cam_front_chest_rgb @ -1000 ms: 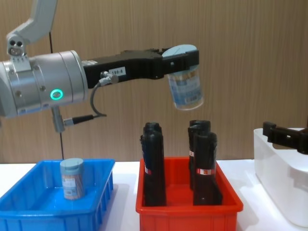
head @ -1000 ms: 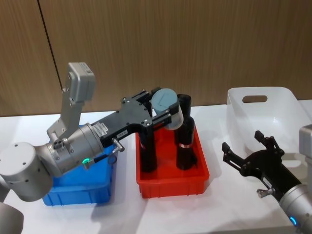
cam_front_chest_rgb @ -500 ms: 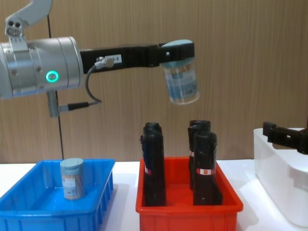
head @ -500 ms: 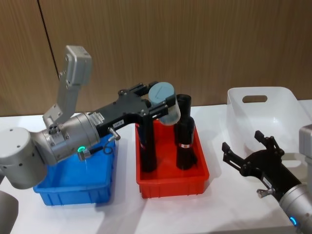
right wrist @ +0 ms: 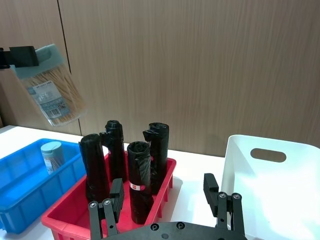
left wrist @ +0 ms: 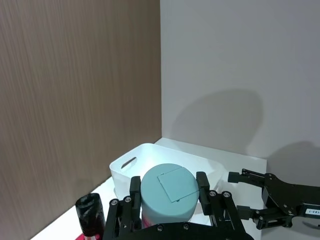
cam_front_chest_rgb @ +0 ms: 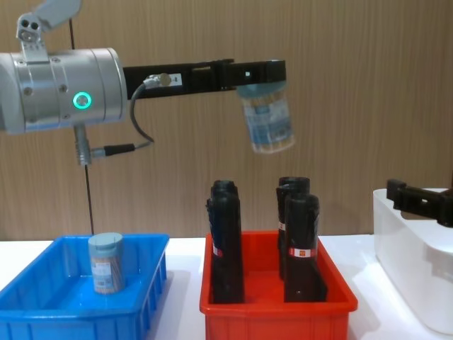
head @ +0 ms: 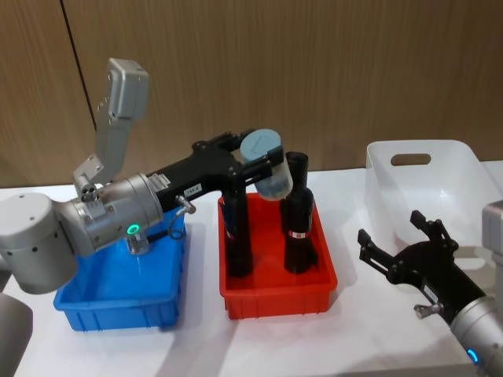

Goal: Pick the cotton swabs from the blue box and place them into the white box.

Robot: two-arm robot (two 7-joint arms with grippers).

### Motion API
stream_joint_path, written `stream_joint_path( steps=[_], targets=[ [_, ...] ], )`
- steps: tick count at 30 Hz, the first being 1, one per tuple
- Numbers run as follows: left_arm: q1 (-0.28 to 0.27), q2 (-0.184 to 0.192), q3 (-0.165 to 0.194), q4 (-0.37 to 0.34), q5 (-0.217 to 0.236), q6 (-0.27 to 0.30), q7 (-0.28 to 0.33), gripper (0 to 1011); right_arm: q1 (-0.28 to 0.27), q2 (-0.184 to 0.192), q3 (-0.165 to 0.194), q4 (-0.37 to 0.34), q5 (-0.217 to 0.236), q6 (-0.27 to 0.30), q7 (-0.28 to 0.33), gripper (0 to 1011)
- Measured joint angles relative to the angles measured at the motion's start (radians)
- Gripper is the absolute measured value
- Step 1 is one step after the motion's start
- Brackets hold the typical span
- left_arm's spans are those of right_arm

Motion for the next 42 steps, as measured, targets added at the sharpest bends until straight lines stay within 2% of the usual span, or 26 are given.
stream_joint_path(
  steps=[11,26,33,42],
  targets=[
    [-0.017,-0.013,0.015,0.027,-0.020,0.039,-0.008,669,0.000,0.000,0.000,0.000,0.000,0.000,0.000,1001],
    [-0.026,-0.020,0.027,0.040,-0.027,0.053,-0.025,670,0.000,0.000,0.001,0.000,0.000,0.000,0.005,1001],
    [-0.028,-0.021,0.030,0.043,-0.028,0.056,-0.029,670,0.003,0.009,0.004,-0.001,0.005,0.004,0.047,1001],
    [-0.029,-0.022,0.031,0.044,-0.029,0.057,-0.031,670,0.020,0.029,0.009,-0.014,0.008,0.046,0.143,1001]
  ],
)
